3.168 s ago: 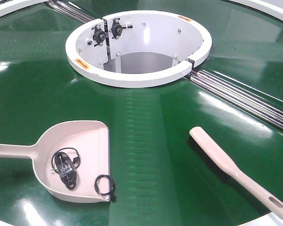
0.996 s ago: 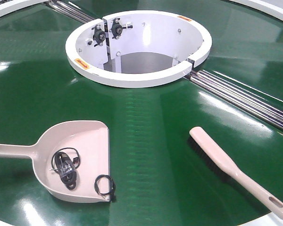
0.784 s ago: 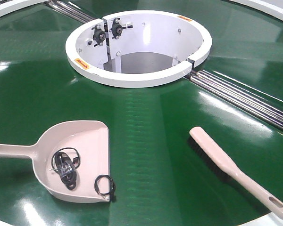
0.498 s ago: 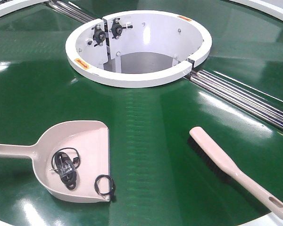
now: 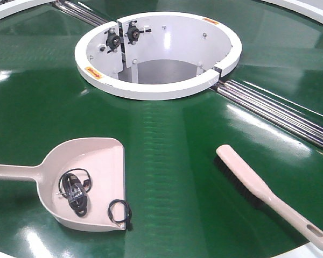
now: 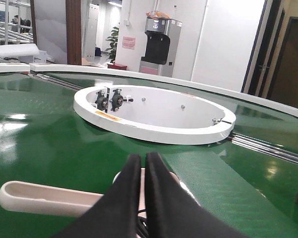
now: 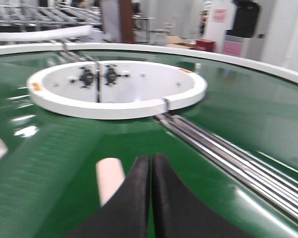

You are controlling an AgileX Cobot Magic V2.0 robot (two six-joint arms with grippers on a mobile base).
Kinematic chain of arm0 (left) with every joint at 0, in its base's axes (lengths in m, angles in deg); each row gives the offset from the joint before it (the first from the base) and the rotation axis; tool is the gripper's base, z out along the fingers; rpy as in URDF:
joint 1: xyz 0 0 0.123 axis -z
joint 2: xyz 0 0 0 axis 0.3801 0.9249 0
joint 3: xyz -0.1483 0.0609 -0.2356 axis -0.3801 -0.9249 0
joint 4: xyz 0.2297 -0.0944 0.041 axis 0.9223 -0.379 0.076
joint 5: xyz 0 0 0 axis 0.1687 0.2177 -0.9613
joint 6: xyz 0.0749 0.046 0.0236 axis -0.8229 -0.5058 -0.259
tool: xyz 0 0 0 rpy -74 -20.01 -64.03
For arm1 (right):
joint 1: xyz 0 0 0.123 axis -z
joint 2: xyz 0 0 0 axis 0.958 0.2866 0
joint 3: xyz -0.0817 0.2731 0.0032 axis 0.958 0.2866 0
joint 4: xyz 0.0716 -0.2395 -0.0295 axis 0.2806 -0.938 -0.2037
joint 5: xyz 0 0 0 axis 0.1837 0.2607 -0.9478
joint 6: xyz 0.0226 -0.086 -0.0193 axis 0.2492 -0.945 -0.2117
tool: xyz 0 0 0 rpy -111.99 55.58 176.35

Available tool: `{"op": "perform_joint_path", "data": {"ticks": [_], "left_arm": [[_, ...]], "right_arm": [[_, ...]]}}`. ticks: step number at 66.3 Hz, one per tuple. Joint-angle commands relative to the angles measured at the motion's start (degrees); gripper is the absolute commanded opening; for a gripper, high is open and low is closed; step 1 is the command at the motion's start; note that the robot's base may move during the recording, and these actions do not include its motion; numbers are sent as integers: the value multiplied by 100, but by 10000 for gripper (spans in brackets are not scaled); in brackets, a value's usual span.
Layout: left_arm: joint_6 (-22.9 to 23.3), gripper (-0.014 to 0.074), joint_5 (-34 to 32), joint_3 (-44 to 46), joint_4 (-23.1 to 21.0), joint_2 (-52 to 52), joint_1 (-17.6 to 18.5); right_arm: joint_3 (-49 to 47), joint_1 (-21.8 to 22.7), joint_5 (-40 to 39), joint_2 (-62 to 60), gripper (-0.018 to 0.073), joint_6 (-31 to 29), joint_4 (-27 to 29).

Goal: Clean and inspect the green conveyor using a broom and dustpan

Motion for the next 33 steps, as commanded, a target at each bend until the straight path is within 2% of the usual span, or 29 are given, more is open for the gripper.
{"op": "perform_joint_path", "data": {"ticks": [1, 9, 15, 20, 24, 29, 33], "left_arm": [[41, -6, -454, -77, -6, -81, 3], [41, -6, -454, -77, -6, -81, 3], [41, -6, -454, -77, -6, -81, 3], [41, -6, -454, -77, -6, -81, 3], [41, -6, -454, -77, -6, -81, 3], [41, -6, -454, -77, -6, -81, 3], [41, -6, -454, -77, -6, -81, 3]], "right_arm": [[-146, 311, -464, 65, -8, 291, -337], [234, 481, -1014, 65, -8, 342, -306], [906, 367, -1992, 65, -8, 348, -292], [1338, 106, -2750, 7, -8, 342, -292], [1306, -175, -2535, -71, -8, 311, -294], [1313, -560, -2478, -71, -8, -25, -294], [1313, -708, -2490, -71, -8, -131, -250]]}}
